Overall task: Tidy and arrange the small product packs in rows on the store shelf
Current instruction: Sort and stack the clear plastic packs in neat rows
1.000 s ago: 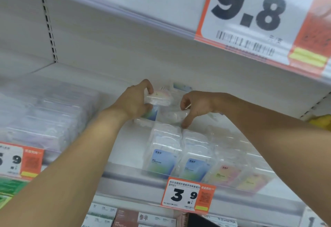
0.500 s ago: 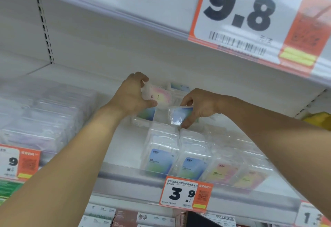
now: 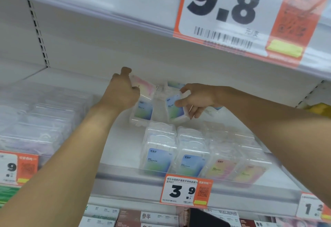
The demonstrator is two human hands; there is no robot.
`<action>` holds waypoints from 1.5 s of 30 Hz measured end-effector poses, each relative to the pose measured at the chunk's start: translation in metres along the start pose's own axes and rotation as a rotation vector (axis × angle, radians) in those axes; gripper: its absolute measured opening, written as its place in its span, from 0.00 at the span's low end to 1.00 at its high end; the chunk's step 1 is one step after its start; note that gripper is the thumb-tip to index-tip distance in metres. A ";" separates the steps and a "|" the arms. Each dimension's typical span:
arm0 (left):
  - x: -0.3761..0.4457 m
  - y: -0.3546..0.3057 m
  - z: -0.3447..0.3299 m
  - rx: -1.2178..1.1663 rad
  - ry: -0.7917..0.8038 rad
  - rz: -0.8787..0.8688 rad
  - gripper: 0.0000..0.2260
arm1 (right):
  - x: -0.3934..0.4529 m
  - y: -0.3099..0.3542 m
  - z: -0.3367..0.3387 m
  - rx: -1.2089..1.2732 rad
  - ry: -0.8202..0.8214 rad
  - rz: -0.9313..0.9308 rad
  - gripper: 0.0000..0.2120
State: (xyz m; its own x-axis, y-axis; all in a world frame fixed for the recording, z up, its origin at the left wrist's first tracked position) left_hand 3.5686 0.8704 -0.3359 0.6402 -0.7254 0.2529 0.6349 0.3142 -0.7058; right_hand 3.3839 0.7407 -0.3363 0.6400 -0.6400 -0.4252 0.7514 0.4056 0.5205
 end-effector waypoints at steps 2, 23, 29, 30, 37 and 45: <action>0.000 0.010 -0.007 0.073 0.064 0.080 0.24 | 0.002 0.001 -0.007 0.021 0.015 -0.005 0.35; -0.025 0.024 -0.042 0.274 0.509 0.157 0.28 | -0.003 0.013 -0.015 0.020 0.042 0.013 0.28; -0.033 0.003 -0.033 0.068 0.496 0.068 0.19 | -0.015 0.011 -0.004 0.122 0.000 0.050 0.31; -0.032 0.003 -0.031 0.034 0.487 0.052 0.25 | -0.017 0.010 -0.004 0.149 0.007 0.048 0.31; -0.042 -0.020 -0.036 -0.341 0.559 0.010 0.14 | -0.028 0.004 -0.008 0.182 0.062 0.043 0.17; -0.051 -0.031 -0.045 -0.334 0.628 0.041 0.15 | -0.033 -0.003 -0.005 0.229 0.088 0.055 0.10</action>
State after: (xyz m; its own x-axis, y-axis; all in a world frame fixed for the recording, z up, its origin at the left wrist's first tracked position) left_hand 3.4965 0.8698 -0.3564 0.2268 -0.9643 -0.1364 0.3851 0.2174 -0.8969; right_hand 3.3612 0.7632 -0.3277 0.6981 -0.5574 -0.4493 0.6653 0.2731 0.6948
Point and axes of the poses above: each hand's wrist, its own x-axis towards the middle knuckle, its own z-axis out of the back of the hand, y = z × x, the point moved 9 cm from there along x, towards the middle knuckle, and after that the axes turned 3 degrees about x, right-handed, at the moved point
